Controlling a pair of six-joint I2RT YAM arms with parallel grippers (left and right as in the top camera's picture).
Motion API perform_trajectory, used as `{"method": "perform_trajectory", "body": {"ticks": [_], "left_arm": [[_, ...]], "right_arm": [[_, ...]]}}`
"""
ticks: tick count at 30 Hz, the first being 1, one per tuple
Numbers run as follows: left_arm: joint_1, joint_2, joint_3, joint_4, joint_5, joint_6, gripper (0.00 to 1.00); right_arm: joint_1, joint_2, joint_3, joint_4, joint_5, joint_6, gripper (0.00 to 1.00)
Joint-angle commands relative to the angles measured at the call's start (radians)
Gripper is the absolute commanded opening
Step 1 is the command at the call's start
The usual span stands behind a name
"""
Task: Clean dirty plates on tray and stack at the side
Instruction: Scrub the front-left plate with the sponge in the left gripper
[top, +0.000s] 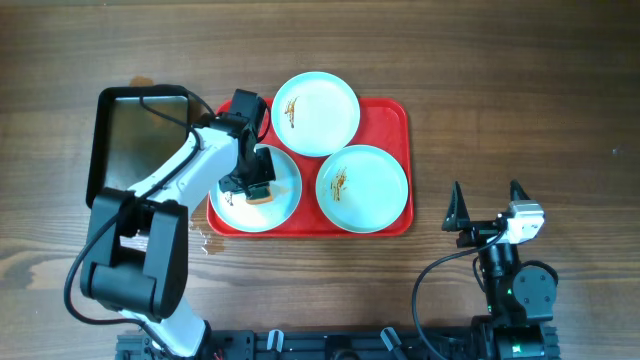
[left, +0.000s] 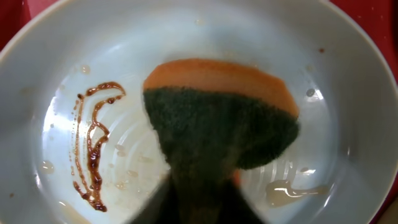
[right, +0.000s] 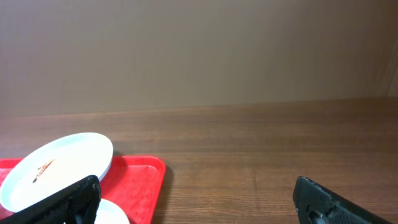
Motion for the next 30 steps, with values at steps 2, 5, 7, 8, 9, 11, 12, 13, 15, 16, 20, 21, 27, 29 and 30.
{"method": "perform_trajectory", "body": {"ticks": [2,5,7,8,9,11,12,13,15,16,20,21,27,29,30], "left_arm": [[-0.005,0.014,-0.008,-0.005,0.008,-0.006,0.04],[-0.02,0.014,-0.007,-0.016,0.104,-0.006,0.04],[-0.053,0.015,-0.008,-0.014,0.103,-0.006,0.04],[-0.071,0.017,-0.008,-0.014,0.076,-0.006,0.04],[-0.083,0.021,-0.009,-0.015,0.03,-0.006,0.04],[-0.089,0.023,-0.027,-0.011,-0.05,-0.006,0.04],[-0.085,0.023,-0.038,-0.009,-0.064,-0.006,0.04],[-0.076,0.023,-0.054,-0.002,-0.079,-0.006,0.04],[-0.037,0.023,-0.115,0.02,-0.177,-0.006,0.04],[-0.026,0.023,-0.126,0.019,-0.217,-0.006,0.04],[0.027,0.015,-0.122,-0.048,-0.403,-0.006,0.04],[0.037,0.01,-0.112,-0.063,-0.407,-0.006,0.04],[0.037,-0.047,-0.069,-0.077,-0.291,-0.006,0.04],[0.037,-0.101,-0.041,-0.097,-0.237,-0.007,0.04],[0.037,-0.153,-0.022,-0.116,-0.231,-0.013,0.04]], "right_arm": [[-0.002,-0.003,-0.001,0.005,-0.008,0.009,1.0],[-0.002,-0.003,-0.001,0.005,-0.008,0.009,1.0],[-0.002,-0.003,-0.001,0.005,-0.008,0.009,1.0],[-0.002,-0.003,-0.001,0.005,-0.008,0.009,1.0],[-0.002,-0.003,-0.001,0.005,-0.008,0.01,1.0],[-0.002,-0.003,-0.001,0.005,-0.008,0.01,1.0],[-0.002,-0.003,-0.001,0.005,-0.008,0.01,1.0],[-0.002,-0.003,-0.001,0.005,-0.008,0.009,1.0],[-0.002,-0.003,-0.001,0.005,-0.008,0.009,1.0],[-0.002,-0.003,-0.001,0.005,-0.008,0.01,1.0],[-0.002,-0.003,-0.001,0.005,-0.008,0.009,1.0],[-0.002,-0.003,-0.001,0.005,-0.008,0.009,1.0],[-0.002,-0.003,-0.001,0.005,-0.008,0.01,1.0],[-0.002,-0.003,-0.001,0.005,-0.008,0.009,1.0],[-0.002,-0.003,-0.001,0.005,-0.008,0.009,1.0]]}}
